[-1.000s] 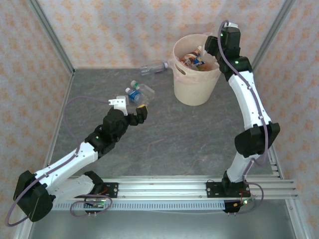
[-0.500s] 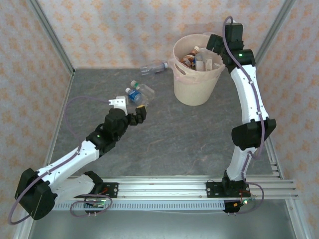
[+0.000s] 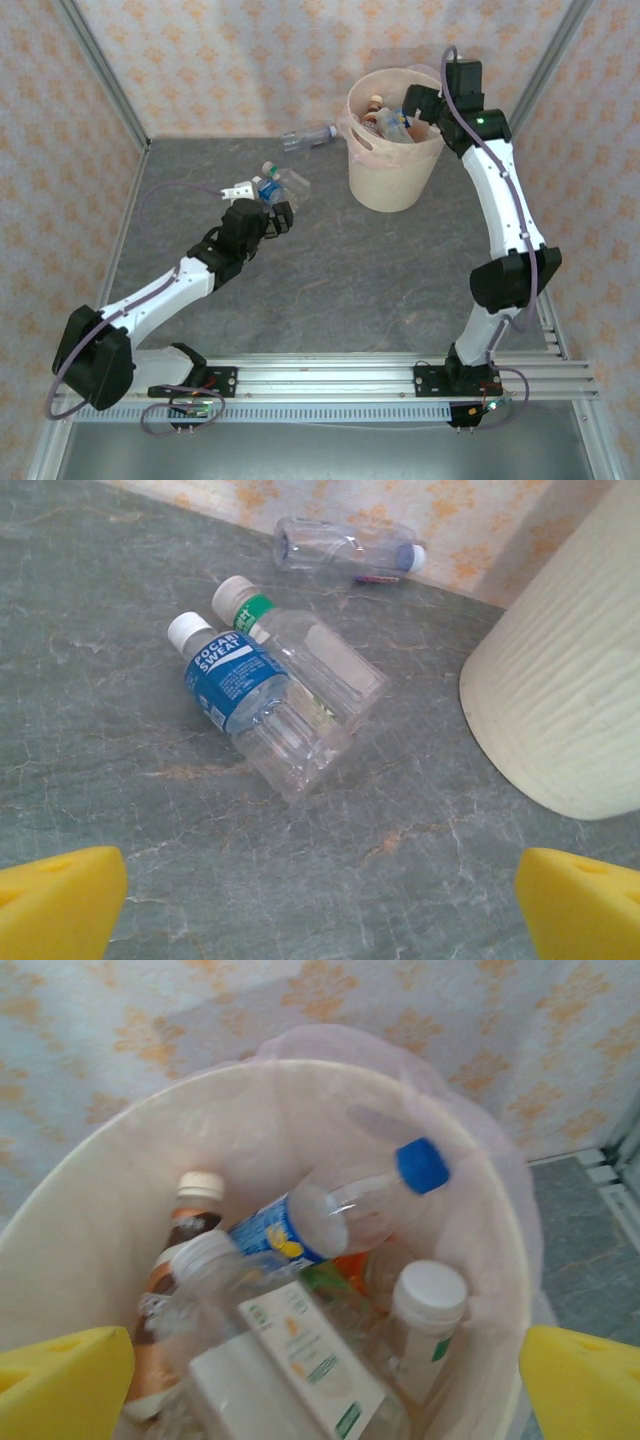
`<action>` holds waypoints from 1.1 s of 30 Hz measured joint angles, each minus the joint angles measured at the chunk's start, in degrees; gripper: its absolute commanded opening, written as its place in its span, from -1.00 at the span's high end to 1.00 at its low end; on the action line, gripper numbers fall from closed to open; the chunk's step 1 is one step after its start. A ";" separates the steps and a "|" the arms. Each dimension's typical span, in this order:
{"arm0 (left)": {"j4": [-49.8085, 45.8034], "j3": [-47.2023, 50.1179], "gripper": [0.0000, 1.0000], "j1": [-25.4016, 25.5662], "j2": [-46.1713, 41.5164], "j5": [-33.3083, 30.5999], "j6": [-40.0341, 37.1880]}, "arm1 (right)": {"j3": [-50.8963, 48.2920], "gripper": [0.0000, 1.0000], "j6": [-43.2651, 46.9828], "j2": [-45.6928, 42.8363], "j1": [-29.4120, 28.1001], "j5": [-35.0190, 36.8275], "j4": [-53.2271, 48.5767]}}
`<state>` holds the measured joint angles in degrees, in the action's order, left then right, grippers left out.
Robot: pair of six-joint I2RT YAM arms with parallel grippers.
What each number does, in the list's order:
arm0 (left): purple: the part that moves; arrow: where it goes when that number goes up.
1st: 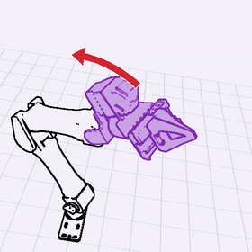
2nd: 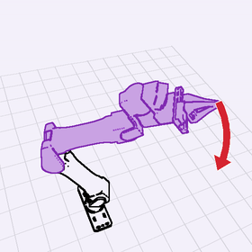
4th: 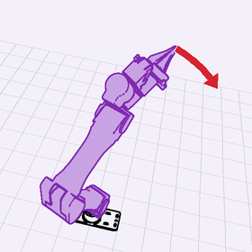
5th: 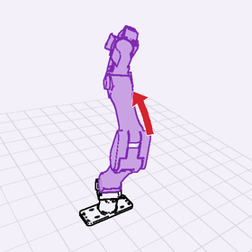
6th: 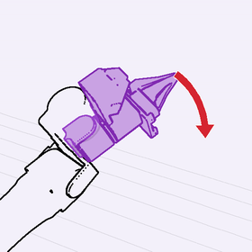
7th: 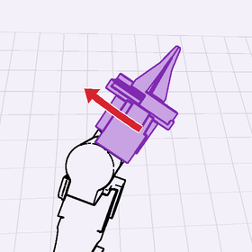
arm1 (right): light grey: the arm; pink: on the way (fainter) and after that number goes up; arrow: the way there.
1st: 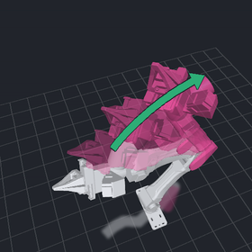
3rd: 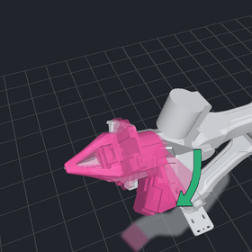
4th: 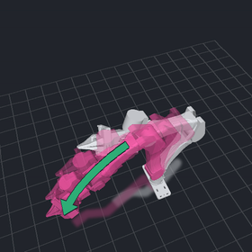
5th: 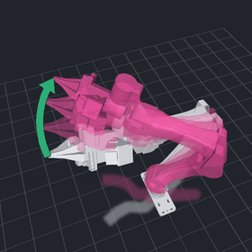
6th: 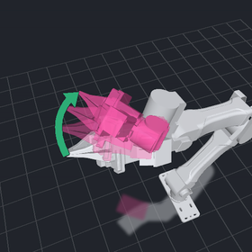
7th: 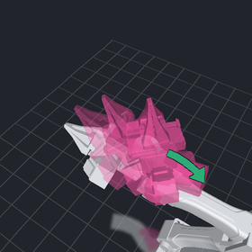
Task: Put the plastic bottles in the bin
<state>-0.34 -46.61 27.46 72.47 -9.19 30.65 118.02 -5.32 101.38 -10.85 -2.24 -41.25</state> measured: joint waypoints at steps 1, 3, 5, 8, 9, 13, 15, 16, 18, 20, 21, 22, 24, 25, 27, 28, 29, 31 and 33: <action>-0.26 -0.98 -1.00 -0.70 1.44 0.28 1.11 | -2.05 -0.98 -0.17 -1.84 -0.31 -1.20 1.22; -0.79 -2.64 -1.00 -1.81 4.00 0.94 2.91 | -6.58 -0.98 -0.61 -5.77 -0.83 -3.74 4.28; -1.70 -4.31 -1.00 -2.75 6.43 1.25 4.42 | -11.32 -0.98 -1.16 -9.84 -1.33 -6.34 7.54; -2.27 -6.01 -1.00 -4.37 9.70 1.51 6.54 | -19.63 -0.98 -2.40 -16.33 -1.92 -10.97 13.90; -2.69 -6.64 -1.00 -5.33 10.97 1.90 7.45 | -22.60 -0.98 -2.82 -18.45 -2.10 -12.70 16.35; -5.99 -11.10 -1.00 -10.32 16.81 4.04 11.41 | -31.89 -0.98 -4.50 -24.11 -3.04 -18.69 23.28; -7.50 -14.03 -1.00 -12.37 20.02 4.79 12.55 | -35.34 -0.98 -4.98 -25.79 -3.65 -20.90 25.55; -8.13 -15.58 -1.00 -13.20 21.68 5.20 12.96 | -36.92 -0.98 -5.16 -26.51 -4.02 -21.88 26.36; -8.96 -18.43 -1.00 -14.36 24.68 6.12 13.53 | -39.41 -0.98 -5.18 -27.67 -4.68 -23.34 27.58; -9.62 -21.27 -0.99 -15.26 27.67 7.39 14.47 | -41.51 -0.99 -5.18 -28.72 -5.20 -24.50 28.09; -10.01 -22.75 -0.95 -15.61 29.24 7.93 15.04 | -42.47 -0.98 -5.18 -29.31 -5.35 -25.09 28.28; -10.40 -24.22 -0.92 -15.98 30.77 8.46 15.74 | -43.32 -0.98 -5.18 -29.92 -5.49 -25.35 28.46; -11.06 -27.02 -0.86 -16.68 33.77 9.14 16.92 | -44.68 -0.98 -5.18 -31.06 -5.51 -25.66 28.57; -11.26 -28.35 -0.84 -17.00 35.21 9.66 17.51 | -45.11 -0.98 -5.18 -31.52 -5.51 -25.66 28.65; -11.93 -30.67 -0.80 -17.46 37.81 10.47 18.21 | -45.70 -0.98 -5.22 -32.20 -5.51 -25.66 29.09; -12.13 -31.74 -0.79 -17.68 38.97 10.75 18.53 | -46.01 -0.98 -5.40 -32.57 -5.51 -25.66 29.29; -12.39 -32.94 -0.78 -17.79 40.30 11.34 18.86 | -46.29 -0.98 -5.44 -32.96 -5.51 -25.66 29.40; -13.16 -34.93 -0.75 -17.86 42.29 11.93 19.26 | -46.56 -0.98 -5.64 -33.55 -5.51 -25.66 29.59; -13.75 -36.54 -0.73 -17.84 43.85 12.44 19.76 | -46.56 -0.98 -5.81 -33.75 -5.51 -25.66 29.97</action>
<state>-14.09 -83.15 9.63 116.31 3.25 50.41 71.46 -11.14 67.64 -16.36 -27.90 -11.29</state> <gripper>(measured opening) 0.875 0.992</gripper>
